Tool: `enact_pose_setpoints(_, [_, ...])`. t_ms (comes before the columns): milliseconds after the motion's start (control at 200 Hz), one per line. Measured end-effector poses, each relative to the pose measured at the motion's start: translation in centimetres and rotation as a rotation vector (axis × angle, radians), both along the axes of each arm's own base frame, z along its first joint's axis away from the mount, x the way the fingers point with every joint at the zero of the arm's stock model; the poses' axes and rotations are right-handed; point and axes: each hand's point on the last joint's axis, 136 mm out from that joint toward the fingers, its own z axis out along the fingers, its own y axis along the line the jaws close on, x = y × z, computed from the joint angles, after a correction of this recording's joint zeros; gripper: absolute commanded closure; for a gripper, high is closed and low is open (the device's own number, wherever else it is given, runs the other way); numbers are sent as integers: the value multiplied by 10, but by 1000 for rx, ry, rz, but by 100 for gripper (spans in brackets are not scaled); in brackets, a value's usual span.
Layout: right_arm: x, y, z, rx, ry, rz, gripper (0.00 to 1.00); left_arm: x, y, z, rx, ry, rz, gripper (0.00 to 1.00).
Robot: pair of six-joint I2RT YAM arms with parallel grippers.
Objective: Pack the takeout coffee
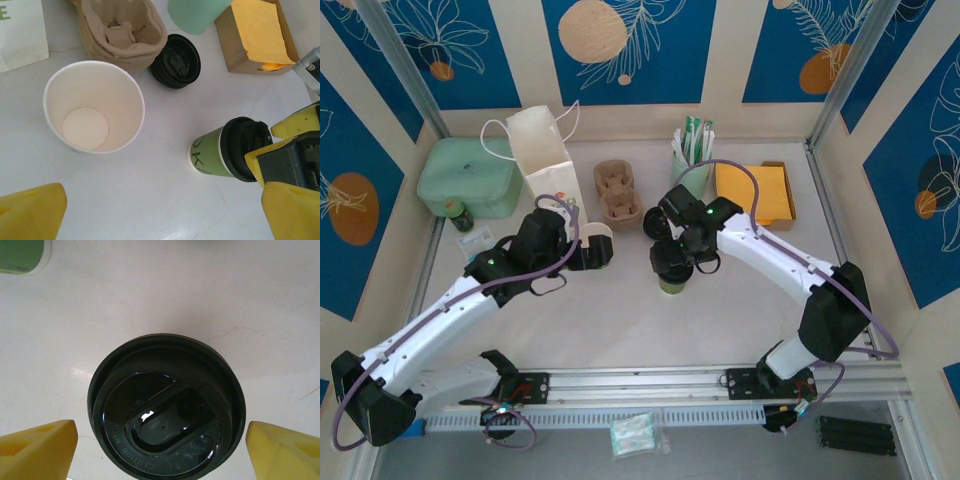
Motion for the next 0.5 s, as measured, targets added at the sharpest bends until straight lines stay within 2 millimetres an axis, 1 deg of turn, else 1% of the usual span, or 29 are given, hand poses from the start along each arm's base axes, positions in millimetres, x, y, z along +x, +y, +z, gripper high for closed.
enact_pose_setpoints(185, [1, 1, -4, -19, 5, 4, 12, -1, 4, -1, -6, 1, 8, 1])
enact_pose_setpoints(340, [2, 1, -7, -29, 8, 2, 15, -2, 5, 1, -16, -2, 12, 1])
enact_pose_setpoints(500, [1, 2, -7, -29, 8, 5, 16, -3, 5, -2, -23, 13, 14, 1])
